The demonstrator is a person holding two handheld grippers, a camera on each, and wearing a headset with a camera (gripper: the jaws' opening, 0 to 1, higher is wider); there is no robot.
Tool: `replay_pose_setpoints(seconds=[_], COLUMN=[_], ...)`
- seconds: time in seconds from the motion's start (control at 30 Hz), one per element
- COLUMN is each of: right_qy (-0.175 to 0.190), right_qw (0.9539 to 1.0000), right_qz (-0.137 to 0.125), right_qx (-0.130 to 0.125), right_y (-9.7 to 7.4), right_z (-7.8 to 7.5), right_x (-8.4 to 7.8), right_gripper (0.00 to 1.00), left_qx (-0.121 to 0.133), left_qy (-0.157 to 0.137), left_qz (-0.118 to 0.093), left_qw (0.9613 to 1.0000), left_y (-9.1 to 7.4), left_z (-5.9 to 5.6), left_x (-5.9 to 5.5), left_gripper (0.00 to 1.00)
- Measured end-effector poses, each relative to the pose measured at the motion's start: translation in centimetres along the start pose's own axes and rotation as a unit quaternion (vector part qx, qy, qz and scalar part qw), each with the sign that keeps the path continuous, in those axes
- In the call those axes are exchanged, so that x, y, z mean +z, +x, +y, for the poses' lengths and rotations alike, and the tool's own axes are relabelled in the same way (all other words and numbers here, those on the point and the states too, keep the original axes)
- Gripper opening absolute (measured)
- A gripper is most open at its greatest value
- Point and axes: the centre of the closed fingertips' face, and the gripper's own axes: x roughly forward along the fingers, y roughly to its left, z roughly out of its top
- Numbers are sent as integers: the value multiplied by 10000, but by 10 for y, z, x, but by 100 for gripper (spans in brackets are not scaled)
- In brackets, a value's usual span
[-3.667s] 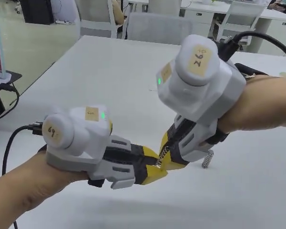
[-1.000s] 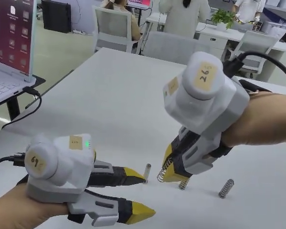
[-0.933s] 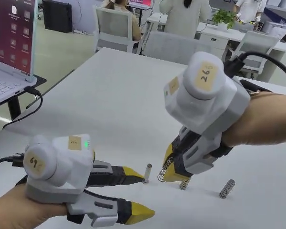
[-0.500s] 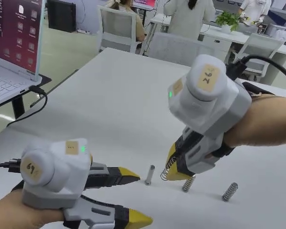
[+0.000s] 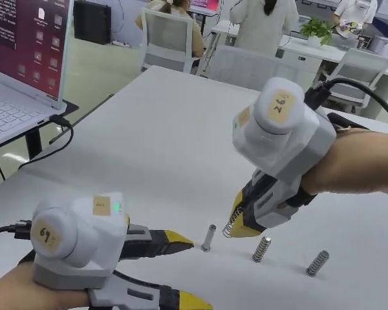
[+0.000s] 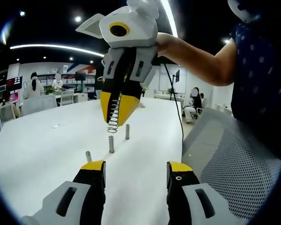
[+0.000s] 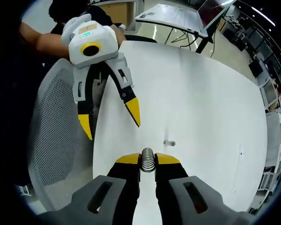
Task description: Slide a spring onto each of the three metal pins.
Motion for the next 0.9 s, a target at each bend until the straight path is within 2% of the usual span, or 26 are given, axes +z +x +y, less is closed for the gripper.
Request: replay_pose_setpoints(seconds=[0.9], right_qy=[350], right_qw=[9994], right_qz=[-18], right_qx=[-80], right_y=[21], right_z=[-37], right_x=[-3], right_gripper=[9], left_qx=[44], left_qy=[2], left_qz=[20], left_qw=[10000], left_y=[2], left_z=[-3], left_x=[0], left_gripper=[48])
